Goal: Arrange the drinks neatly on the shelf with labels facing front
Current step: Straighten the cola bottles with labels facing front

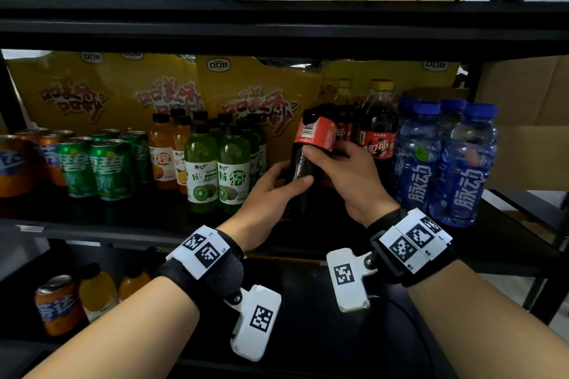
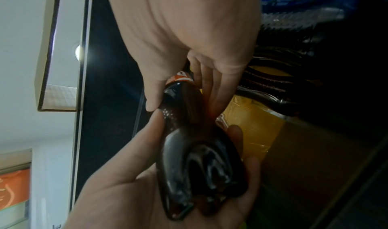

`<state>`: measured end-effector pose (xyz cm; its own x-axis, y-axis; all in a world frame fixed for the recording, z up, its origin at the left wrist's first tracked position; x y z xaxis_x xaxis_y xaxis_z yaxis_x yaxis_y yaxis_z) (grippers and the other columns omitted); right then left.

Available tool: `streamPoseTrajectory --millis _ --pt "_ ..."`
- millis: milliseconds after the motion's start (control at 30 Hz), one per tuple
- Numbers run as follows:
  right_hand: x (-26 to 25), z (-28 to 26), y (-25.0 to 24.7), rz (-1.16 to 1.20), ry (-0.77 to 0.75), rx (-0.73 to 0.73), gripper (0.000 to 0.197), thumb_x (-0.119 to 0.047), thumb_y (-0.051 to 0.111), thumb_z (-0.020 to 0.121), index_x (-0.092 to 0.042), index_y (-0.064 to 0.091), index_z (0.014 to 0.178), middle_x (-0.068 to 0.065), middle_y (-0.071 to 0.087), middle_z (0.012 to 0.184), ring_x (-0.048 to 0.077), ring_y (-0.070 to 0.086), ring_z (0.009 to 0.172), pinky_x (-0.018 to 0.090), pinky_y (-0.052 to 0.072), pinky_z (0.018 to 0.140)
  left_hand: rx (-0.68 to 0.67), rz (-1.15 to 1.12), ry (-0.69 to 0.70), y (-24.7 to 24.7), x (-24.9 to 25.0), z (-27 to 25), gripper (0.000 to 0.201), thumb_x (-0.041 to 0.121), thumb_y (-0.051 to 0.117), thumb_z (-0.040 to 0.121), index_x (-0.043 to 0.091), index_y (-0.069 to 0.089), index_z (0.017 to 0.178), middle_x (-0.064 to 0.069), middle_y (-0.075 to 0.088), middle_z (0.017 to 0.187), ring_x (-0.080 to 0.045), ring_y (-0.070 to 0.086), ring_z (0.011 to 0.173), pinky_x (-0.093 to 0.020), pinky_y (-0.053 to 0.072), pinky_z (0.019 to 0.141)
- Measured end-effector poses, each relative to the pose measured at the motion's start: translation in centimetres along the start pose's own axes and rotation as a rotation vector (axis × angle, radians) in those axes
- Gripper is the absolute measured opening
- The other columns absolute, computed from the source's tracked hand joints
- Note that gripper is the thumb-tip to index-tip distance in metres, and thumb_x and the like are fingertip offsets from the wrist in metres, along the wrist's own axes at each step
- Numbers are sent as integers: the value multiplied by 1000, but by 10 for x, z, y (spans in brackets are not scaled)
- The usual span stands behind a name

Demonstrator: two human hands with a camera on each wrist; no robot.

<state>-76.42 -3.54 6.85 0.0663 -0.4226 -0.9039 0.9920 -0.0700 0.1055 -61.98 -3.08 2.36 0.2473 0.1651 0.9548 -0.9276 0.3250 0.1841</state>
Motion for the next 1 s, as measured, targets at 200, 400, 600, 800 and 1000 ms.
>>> streamPoseTrajectory --millis 200,400,600,800,1000 --pt "-1 0 2 37 -4 2 31 -26 82 87 -21 73 116 2 80 100 19 78 94 35 61 85 -74 -66 -94 11 3 -4 33 25 55 105 10 64 133 -18 70 127 -33 67 119 -45 53 101" --pt "-5 -3 8 7 7 -98 23 -33 75 93 -25 77 115 0 80 106 16 76 100 29 58 83 -52 -15 -2 6 11 -9 31 15 57 104 8 63 133 -17 73 123 -33 70 115 -46 53 105" --pt "-8 -7 10 -74 -44 -63 29 -26 84 86 -23 76 114 -1 80 107 16 75 104 43 57 100 -40 26 27 1 7 -13 37 9 59 102 15 60 138 -12 73 124 -28 71 114 -43 54 105" --pt "-28 -25 17 -137 -259 -116 42 -10 89 77 -29 73 111 -8 79 105 8 75 99 17 56 82 -68 129 140 -7 22 -13 59 -8 69 89 21 55 139 -2 69 133 -19 63 126 -37 52 104" --pt "-36 -34 29 -57 -274 -150 55 -2 88 76 -14 68 125 5 78 114 20 74 108 34 59 94 -94 191 172 -13 34 -22 64 -6 73 87 18 53 142 -1 68 135 -16 62 128 -39 48 111"
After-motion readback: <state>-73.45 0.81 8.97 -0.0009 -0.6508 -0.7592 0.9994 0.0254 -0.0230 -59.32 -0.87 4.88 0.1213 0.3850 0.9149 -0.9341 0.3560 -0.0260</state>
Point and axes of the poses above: each hand's wrist, its own z-axis towards the middle knuckle, its own y-axis out of the palm, x = y × z, the point moved 9 cm from there along z, towards the middle knuckle
